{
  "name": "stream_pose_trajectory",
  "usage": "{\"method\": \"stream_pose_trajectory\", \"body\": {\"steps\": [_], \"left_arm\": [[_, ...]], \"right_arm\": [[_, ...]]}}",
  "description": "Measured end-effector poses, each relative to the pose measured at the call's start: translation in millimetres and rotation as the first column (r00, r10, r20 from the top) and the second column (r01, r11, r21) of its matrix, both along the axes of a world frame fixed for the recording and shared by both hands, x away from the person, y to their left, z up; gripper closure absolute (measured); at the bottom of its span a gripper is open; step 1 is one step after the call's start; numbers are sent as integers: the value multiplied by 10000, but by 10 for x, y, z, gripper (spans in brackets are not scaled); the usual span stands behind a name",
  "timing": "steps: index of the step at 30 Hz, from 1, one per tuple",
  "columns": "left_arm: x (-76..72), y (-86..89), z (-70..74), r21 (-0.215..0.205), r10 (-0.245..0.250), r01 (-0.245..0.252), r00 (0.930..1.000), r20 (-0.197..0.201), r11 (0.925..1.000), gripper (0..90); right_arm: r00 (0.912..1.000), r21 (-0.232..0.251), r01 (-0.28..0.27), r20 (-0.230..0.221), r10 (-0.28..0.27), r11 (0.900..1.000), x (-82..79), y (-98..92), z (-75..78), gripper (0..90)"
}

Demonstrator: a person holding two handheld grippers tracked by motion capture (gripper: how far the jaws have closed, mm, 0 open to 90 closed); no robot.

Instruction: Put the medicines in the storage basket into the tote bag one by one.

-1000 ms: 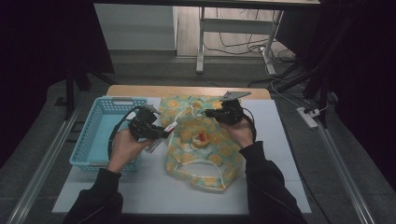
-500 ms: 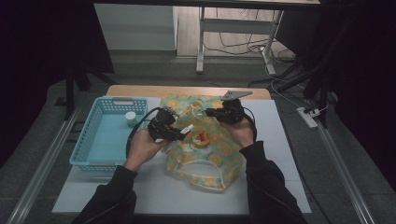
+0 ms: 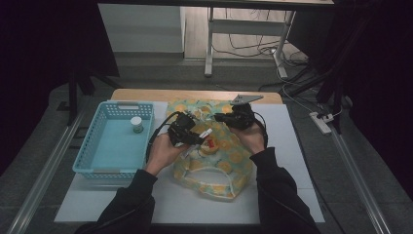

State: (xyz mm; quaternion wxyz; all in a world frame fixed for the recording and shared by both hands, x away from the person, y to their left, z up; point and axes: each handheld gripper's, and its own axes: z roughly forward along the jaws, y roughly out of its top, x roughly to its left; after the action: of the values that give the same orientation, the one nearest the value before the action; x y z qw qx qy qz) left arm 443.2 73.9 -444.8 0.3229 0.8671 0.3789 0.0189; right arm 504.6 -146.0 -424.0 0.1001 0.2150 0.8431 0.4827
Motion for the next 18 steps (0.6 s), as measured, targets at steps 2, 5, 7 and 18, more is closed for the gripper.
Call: {"method": "stream_pose_trajectory", "body": {"steps": [2,5,7,18], "left_arm": [[31,-41,-11,133,-20,18,9999,154,9999,726],[79,-99,-36,56,38,-39,9998,190,10000,726],[107,-135,-53,94,94,-96,9997,245,9999,726],[281,-239,-169,235,514,-531,9962,697,9983,726]], "right_arm": [[10000,-1,-6,-29,6,10000,3,3,-7,900],[10000,-14,19,-38,-19,10000,5,2,-10,900],[10000,-11,34,-35,-34,10000,7,0,-9,900],[9999,-103,126,-44,-127,9999,22,9,-33,900]]}}
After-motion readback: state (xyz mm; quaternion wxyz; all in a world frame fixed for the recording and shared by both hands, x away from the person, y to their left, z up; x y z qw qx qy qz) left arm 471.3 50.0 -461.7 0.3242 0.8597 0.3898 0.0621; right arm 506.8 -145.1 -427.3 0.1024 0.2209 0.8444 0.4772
